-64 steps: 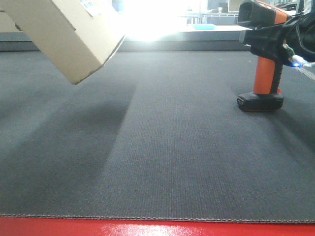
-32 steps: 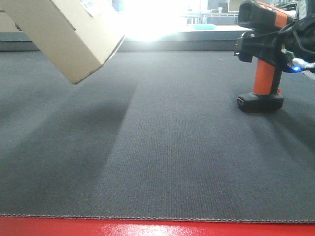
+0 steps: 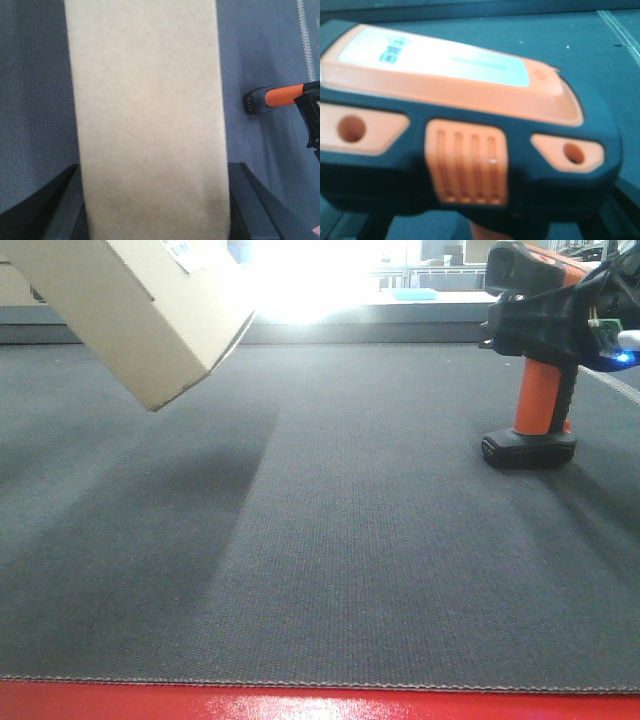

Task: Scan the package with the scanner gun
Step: 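Open the right gripper and withdraw it from the scanner gun, then lower the tan box onto the table with the left gripper and release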

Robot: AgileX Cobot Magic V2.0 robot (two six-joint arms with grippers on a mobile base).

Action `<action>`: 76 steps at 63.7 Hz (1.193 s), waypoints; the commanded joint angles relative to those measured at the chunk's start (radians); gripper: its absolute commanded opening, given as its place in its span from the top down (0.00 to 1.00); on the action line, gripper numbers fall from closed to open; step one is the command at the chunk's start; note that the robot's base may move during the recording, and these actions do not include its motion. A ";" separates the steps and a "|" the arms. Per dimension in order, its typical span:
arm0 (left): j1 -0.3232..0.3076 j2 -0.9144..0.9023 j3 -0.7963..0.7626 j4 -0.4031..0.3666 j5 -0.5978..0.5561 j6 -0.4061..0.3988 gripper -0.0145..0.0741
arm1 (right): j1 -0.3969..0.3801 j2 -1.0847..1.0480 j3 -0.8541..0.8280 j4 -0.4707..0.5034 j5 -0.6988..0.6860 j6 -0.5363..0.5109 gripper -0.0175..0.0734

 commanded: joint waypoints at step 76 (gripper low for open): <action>0.000 0.117 -0.058 0.507 -0.006 -0.036 0.96 | -0.094 -0.772 0.006 -0.183 0.725 -0.020 0.98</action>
